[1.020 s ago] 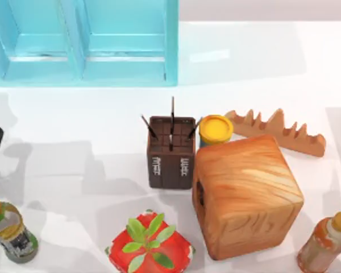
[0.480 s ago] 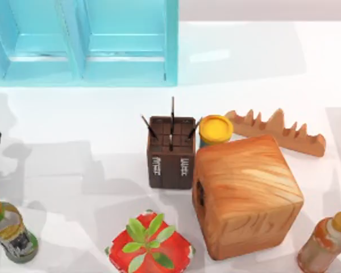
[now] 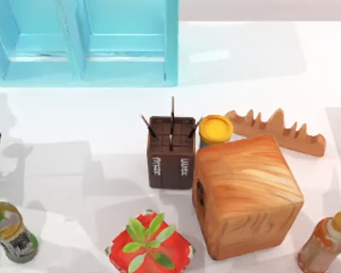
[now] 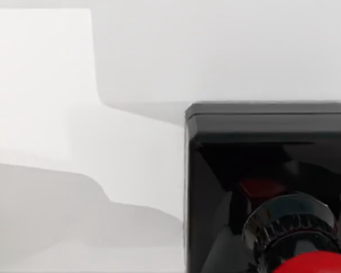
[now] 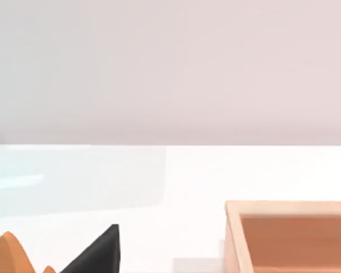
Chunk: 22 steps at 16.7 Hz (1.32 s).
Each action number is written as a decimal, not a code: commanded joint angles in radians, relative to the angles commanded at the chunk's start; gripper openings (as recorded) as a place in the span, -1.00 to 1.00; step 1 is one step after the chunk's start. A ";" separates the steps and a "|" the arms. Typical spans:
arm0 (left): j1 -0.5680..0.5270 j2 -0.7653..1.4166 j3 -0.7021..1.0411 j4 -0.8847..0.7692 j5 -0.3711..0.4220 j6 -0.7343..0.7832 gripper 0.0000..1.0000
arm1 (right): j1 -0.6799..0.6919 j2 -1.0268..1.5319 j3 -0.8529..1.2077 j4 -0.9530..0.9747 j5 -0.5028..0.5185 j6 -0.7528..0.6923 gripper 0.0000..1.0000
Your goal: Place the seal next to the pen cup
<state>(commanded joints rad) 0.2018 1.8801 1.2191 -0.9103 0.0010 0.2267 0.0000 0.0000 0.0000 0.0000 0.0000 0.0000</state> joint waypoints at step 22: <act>-0.424 -0.086 0.450 -0.539 0.000 -0.424 -1.00 | 0.000 0.000 0.000 0.000 0.000 0.000 1.00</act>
<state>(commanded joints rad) -0.2219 1.7942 1.6695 -1.4490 0.0014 -0.1972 0.0000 0.0000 0.0000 0.0000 0.0000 0.0000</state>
